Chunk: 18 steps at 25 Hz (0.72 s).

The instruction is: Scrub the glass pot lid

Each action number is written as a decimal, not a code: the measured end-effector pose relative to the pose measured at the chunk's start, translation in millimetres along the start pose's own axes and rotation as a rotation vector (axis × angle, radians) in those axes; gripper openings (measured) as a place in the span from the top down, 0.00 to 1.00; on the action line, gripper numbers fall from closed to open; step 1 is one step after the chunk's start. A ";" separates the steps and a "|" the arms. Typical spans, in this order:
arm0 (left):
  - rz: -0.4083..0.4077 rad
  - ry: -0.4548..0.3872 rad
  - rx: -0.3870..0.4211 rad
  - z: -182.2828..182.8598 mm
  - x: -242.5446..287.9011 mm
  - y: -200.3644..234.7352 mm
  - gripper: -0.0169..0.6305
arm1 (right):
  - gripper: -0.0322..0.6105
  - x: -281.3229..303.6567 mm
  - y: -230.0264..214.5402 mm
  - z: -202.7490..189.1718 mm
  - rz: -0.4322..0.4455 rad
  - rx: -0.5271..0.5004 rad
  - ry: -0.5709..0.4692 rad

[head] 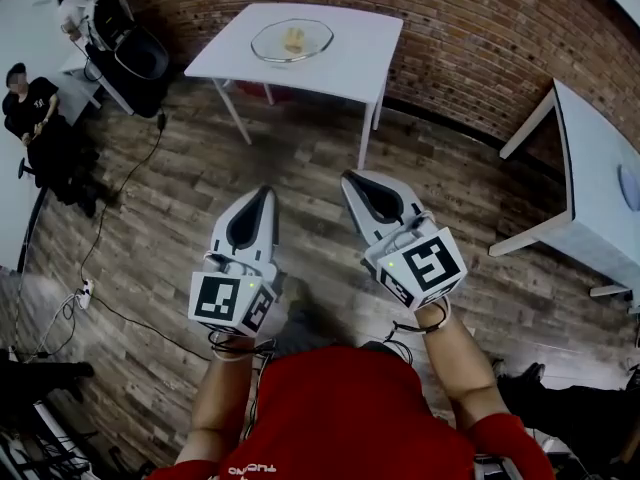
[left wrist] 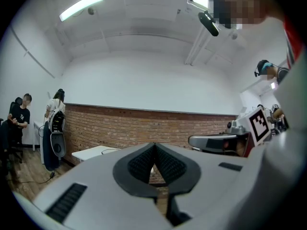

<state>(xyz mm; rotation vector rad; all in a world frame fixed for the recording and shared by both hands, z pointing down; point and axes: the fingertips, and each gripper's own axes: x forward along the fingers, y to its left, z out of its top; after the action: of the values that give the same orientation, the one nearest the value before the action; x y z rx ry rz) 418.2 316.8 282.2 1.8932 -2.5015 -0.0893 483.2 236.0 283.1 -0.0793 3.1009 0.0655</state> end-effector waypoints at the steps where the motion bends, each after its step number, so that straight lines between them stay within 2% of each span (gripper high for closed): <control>1: 0.000 -0.002 0.002 1.1 7.7 14.7 0.95 | 0.90 16.6 -3.3 -0.1 0.000 0.001 0.002; 12: -0.048 -0.015 -0.005 17.7 106.5 184.0 0.95 | 0.90 205.8 -46.6 3.3 -0.049 0.012 0.003; 18: -0.070 -0.003 -0.022 14.6 148.7 257.8 0.95 | 0.90 280.8 -66.0 -6.3 -0.082 0.020 0.029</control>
<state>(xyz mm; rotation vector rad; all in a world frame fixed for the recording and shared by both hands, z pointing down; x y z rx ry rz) 129.4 244.2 275.0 1.9740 -2.4253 -0.1191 206.2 155.8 275.5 -0.2079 3.1221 0.0316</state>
